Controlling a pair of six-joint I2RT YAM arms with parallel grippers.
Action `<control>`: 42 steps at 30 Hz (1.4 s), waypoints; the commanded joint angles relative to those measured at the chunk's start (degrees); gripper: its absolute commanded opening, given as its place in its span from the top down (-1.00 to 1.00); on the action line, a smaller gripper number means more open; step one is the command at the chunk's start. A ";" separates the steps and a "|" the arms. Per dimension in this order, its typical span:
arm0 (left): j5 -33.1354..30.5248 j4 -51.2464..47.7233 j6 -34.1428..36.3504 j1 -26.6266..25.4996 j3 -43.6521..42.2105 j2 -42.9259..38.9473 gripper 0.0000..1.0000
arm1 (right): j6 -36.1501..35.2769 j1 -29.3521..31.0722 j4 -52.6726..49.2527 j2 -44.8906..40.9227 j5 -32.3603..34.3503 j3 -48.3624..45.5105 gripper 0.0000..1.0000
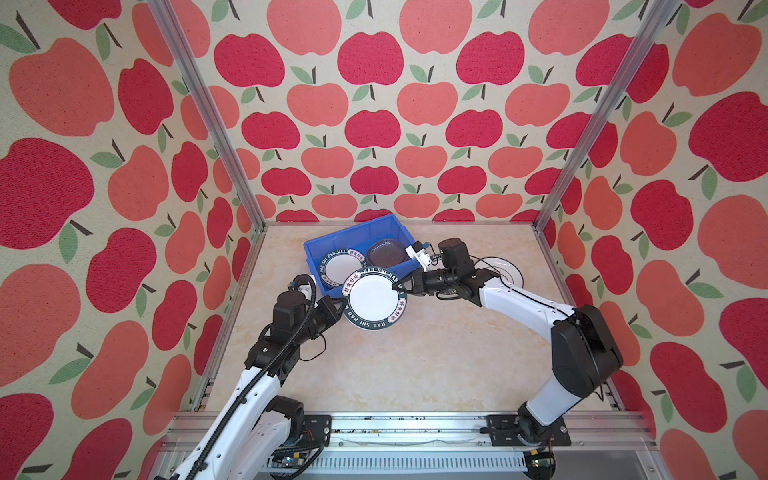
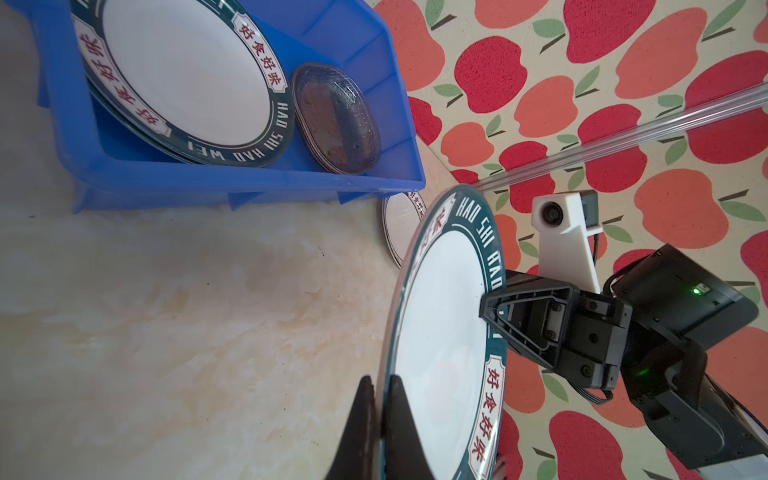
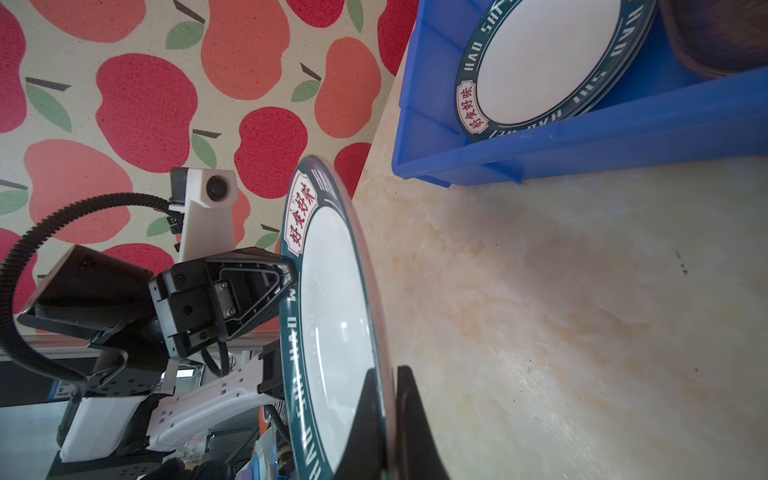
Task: Place the plates into the plastic bin on the countertop
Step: 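Grasp the tilted plate rim with the right gripper from the left gripper, then lower the plate into the blue bin with the right gripper while the left withdraws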
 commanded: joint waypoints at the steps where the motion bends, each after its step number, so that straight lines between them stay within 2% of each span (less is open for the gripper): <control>1: -0.07 -1.47 0.39 1.66 2.06 -0.03 0.32 | 0.70 0.00 -0.38 3.31 1.76 4.94 1.00; 2: -1.68 -4.09 1.11 1.99 2.75 -0.48 -0.60 | 0.84 -0.24 -1.66 4.79 2.39 7.16 1.00; 3: -3.55 -6.50 1.87 2.12 3.37 -1.04 -1.00 | 1.25 -0.56 -2.25 5.98 3.00 9.12 1.00; 8: -11.63 -15.73 5.00 2.23 4.30 -6.92 -0.98 | 3.09 -1.43 -7.04 17.16 7.65 24.62 1.00; 15: -10.46 -17.64 6.27 4.29 4.21 -8.85 -0.98 | 3.96 -1.15 -15.11 34.64 9.83 50.77 1.00; 20: -7.68 -15.75 6.01 5.56 4.27 -7.64 -0.98 | 1.25 0.26 -22.37 45.19 11.83 66.48 1.00; 27: -6.08 -17.57 7.00 6.54 6.53 -6.22 -0.98 | -0.54 1.45 -22.56 54.83 13.38 75.96 1.00; 32: -6.59 -20.38 7.72 7.10 6.97 -7.70 -0.98 | -3.29 3.21 -26.56 60.51 16.16 84.66 1.00; 39: -6.08 -22.17 7.89 8.64 5.84 -10.28 -0.98 | -3.11 3.90 -26.22 62.32 18.89 85.01 1.00; 40: -5.92 -22.17 7.89 8.89 5.66 -10.41 -0.98 | -3.16 3.86 -26.48 62.26 19.27 85.01 0.91; 42: -5.48 -21.76 7.72 9.16 5.10 -10.59 -0.98 | -3.42 3.94 -27.04 62.03 20.02 85.01 0.52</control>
